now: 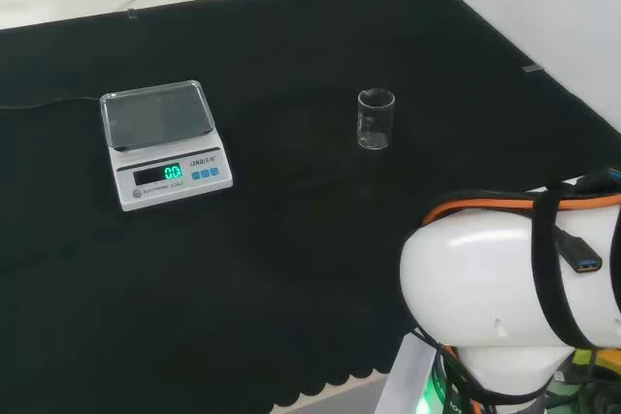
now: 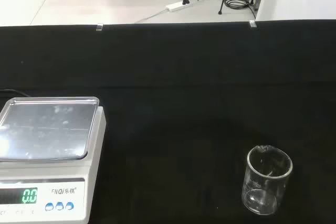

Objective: Pick up the beaker.

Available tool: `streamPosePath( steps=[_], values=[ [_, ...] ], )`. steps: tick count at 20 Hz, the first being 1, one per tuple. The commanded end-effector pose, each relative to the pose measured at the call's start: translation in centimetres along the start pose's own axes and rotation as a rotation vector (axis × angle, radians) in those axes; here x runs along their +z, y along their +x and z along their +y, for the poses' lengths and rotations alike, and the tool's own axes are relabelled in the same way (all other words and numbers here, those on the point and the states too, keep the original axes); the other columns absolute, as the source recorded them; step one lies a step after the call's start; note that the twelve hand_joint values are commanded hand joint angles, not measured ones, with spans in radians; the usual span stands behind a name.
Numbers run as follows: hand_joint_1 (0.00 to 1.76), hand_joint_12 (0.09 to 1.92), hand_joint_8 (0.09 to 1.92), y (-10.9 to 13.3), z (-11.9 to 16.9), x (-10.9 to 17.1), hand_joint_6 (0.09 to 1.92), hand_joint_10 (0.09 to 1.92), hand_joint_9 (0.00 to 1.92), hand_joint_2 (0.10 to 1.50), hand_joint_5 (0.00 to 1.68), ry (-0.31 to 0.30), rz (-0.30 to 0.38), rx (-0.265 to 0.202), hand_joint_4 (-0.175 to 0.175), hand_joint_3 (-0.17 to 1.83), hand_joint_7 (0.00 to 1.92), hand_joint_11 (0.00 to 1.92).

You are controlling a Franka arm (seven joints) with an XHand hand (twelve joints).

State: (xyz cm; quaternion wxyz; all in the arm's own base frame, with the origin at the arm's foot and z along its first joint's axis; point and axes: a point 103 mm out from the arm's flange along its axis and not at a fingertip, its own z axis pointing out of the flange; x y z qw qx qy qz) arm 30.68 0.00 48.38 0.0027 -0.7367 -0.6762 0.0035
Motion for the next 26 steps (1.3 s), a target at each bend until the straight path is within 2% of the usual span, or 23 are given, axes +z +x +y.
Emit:
streamPosePath(
  steps=[1, 3, 5, 11, 16, 19, 26],
  values=[
    [0.65, 1.36, 0.38, -6.7, -10.2, -7.3, 0.09, 0.78, 0.31, 0.68, 0.16, -0.118, 0.034, 0.106, -0.026, 0.08, 0.23, 0.12],
    [0.66, 1.46, 0.59, -7.4, -11.3, -8.0, 0.09, 0.87, 0.35, 0.69, 0.19, -0.13, 0.042, 0.117, -0.038, 0.08, 0.21, 0.13],
    [0.66, 1.49, 0.69, -7.5, -11.5, -7.9, 0.09, 0.9, 0.36, 0.7, 0.2, -0.129, 0.048, 0.121, -0.041, 0.08, 0.18, 0.14],
    [0.66, 1.49, 0.73, -8.5, -10.6, -6.5, 0.09, 0.91, 0.36, 0.7, 0.2, -0.114, 0.046, 0.138, -0.04, 0.08, 0.16, 0.14],
    [0.67, 1.49, 0.73, -10.7, -7.5, -3.1, 0.09, 0.9, 0.35, 0.7, 0.19, -0.07, 0.077, 0.159, -0.031, 0.08, 0.14, 0.13],
    [0.67, 1.49, 0.72, -11.5, -5.2, -1.2, 0.09, 0.9, 0.34, 0.7, 0.19, -0.037, 0.07, 0.162, -0.026, 0.07, 0.13, 0.13],
    [0.68, 1.5, 0.73, -11.7, 0.9, 2.7, 0.09, 0.91, 0.33, 0.69, 0.18, 0.027, 0.059, 0.141, -0.015, 0.07, 0.12, 0.12]
  ],
)
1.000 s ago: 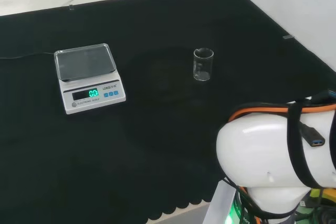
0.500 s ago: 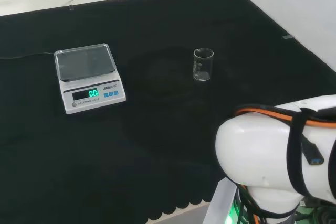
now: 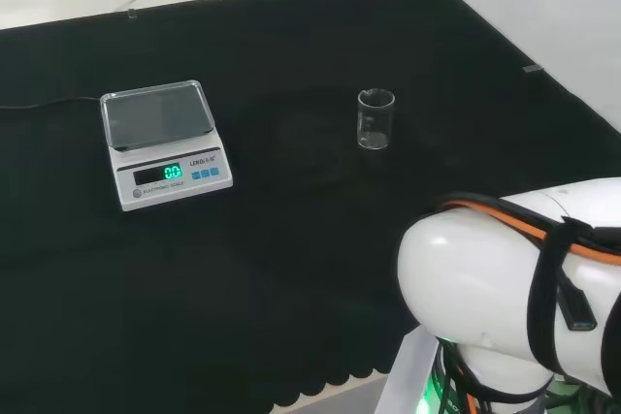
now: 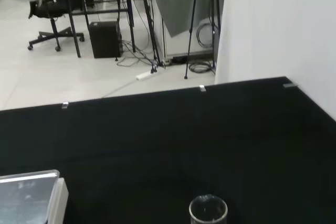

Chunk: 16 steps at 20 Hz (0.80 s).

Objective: Pick up the beaker.

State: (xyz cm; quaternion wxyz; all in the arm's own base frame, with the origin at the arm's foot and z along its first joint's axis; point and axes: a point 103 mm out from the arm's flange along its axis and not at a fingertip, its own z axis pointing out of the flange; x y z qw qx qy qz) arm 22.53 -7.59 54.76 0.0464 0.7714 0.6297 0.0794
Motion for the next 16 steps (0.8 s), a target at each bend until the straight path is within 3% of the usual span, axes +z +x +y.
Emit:
streamPosePath(
  steps=[1, 16],
  values=[
    [0.68, 1.5, 0.73, -2.9, 7.6, 11.0, 0.09, 0.91, 0.32, 0.69, 0.18, 0.219, -0.014, 0.025, -0.014, 0.07, 0.12, 0.12],
    [0.71, 1.52, 0.72, -2.2, 13.4, 21.8, 0.09, 0.93, 0.22, 0.69, 0.12, 0.354, -0.025, -0.005, 0.007, 0.07, 0.03, 0.03]
  ],
)
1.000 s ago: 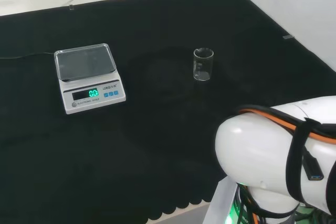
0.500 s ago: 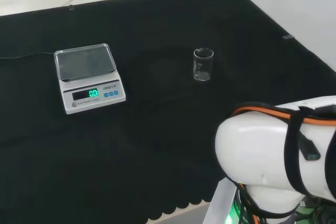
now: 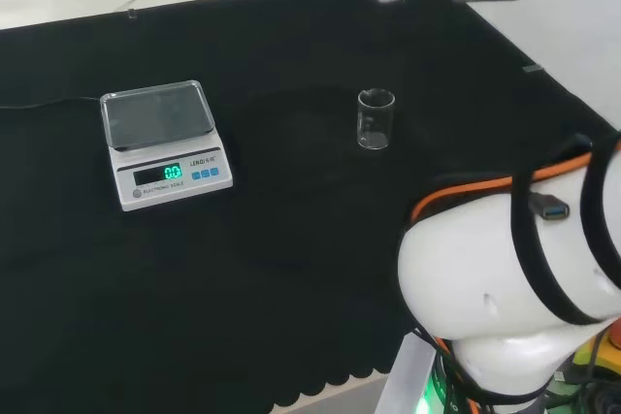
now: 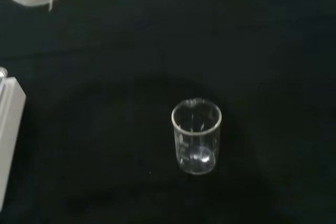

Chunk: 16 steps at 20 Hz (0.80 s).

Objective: Pick up the beaker.

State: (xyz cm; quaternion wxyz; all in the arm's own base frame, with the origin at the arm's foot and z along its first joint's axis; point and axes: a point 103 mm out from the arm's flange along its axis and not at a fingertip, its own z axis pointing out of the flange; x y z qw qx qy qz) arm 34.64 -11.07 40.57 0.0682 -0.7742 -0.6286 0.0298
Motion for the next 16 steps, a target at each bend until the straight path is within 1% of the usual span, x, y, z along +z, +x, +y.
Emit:
streamPosePath(
  steps=[1, 12, 16],
  values=[
    [0.71, 1.52, 0.72, 0.0, 5.6, 4.9, 0.09, 0.93, 0.21, 0.69, 0.12, 0.045, -0.003, -0.021, 0.008, 0.07, 0.03, 0.03],
    [0.69, 1.53, 0.71, -0.4, 9.8, 8.8, 0.09, 0.94, 0.18, 0.68, 0.08, 0.109, -0.005, -0.031, 0.016, 0.06, 0.0, 0.0],
    [0.69, 1.53, 0.69, -0.6, 11.3, 10.7, 0.09, 0.95, 0.16, 0.67, 0.06, 0.139, -0.013, -0.037, 0.019, 0.06, 0.0, 0.0]
  ],
)
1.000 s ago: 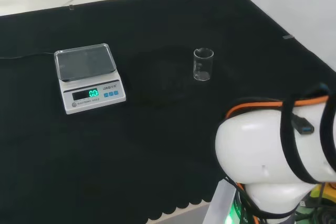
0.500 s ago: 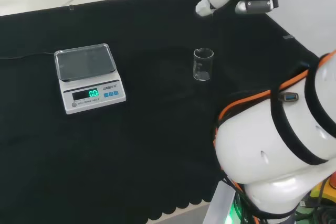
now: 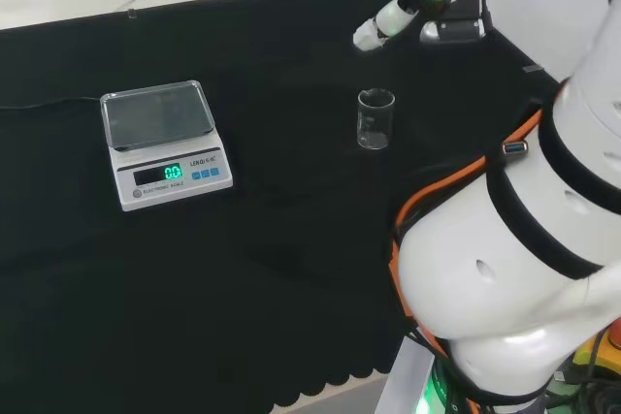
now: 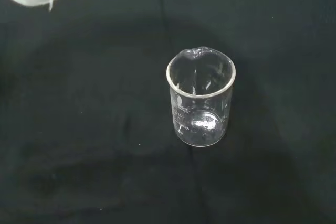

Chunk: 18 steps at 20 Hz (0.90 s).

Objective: Pick up the beaker.

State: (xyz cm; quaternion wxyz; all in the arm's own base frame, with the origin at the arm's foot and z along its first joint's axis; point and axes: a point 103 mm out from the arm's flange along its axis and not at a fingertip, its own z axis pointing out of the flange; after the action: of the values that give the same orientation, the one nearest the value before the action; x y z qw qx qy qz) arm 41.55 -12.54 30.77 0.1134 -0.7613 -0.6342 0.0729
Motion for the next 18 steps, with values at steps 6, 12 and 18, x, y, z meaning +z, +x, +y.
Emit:
streamPosePath(
  steps=[6, 12, 18],
  values=[
    [0.68, 1.53, 0.67, -1.2, 4.9, 4.3, 0.09, 0.96, 0.15, 0.67, 0.05, 0.055, 0.001, -0.005, 0.021, 0.06, 0.0, 0.0],
    [0.68, 1.52, 0.62, -1.8, 5.8, 7.2, 0.09, 0.96, 0.14, 0.66, 0.03, 0.1, 0.007, -0.005, 0.024, 0.05, 0.0, 0.0],
    [0.66, 1.51, 0.58, -1.0, 6.7, 9.1, 0.09, 0.97, 0.13, 0.66, 0.02, 0.127, 0.004, -0.025, 0.026, 0.04, 0.0, 0.0]
  ],
)
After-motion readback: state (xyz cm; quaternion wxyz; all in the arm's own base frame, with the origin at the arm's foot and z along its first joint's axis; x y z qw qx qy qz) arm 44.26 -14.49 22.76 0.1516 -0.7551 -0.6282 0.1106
